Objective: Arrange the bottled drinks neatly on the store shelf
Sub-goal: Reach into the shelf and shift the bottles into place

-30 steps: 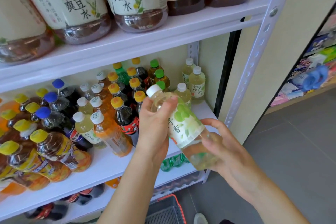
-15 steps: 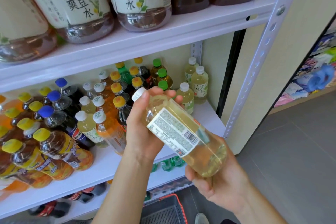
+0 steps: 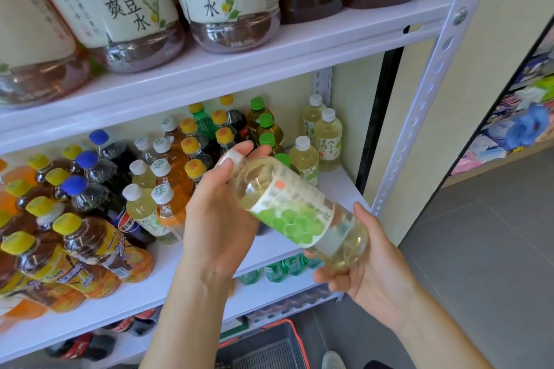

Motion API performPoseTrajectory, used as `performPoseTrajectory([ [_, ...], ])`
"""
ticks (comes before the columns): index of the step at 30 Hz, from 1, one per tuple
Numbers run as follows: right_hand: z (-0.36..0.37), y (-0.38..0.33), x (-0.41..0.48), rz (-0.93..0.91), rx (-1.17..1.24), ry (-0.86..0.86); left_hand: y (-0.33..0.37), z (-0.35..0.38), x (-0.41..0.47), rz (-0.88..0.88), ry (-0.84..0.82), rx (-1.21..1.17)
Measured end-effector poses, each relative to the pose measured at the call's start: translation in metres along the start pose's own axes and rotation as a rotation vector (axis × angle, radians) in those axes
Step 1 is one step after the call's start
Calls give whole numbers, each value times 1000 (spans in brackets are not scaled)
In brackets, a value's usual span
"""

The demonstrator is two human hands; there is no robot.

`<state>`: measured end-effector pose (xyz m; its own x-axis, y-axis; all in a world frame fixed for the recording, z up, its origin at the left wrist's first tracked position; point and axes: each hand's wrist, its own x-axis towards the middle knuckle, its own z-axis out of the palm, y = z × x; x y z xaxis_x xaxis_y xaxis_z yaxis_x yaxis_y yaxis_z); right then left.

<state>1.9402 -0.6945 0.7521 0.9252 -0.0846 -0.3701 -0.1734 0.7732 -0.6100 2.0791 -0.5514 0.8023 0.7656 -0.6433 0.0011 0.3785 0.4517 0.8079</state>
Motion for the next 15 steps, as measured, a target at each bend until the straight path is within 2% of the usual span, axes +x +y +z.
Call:
performPoseTrajectory([
  [3,-1,2,0,154,-4,-17,3,3,1,30,-100,31],
  [7,-7,7,1,199,1,-111,-2,9,2,108,-1,-13],
  [11,-7,5,1,10,56,-87,-4,13,0,150,75,50],
  [15,-9,3,0,-196,-11,-80,-6,17,1,143,158,95],
])
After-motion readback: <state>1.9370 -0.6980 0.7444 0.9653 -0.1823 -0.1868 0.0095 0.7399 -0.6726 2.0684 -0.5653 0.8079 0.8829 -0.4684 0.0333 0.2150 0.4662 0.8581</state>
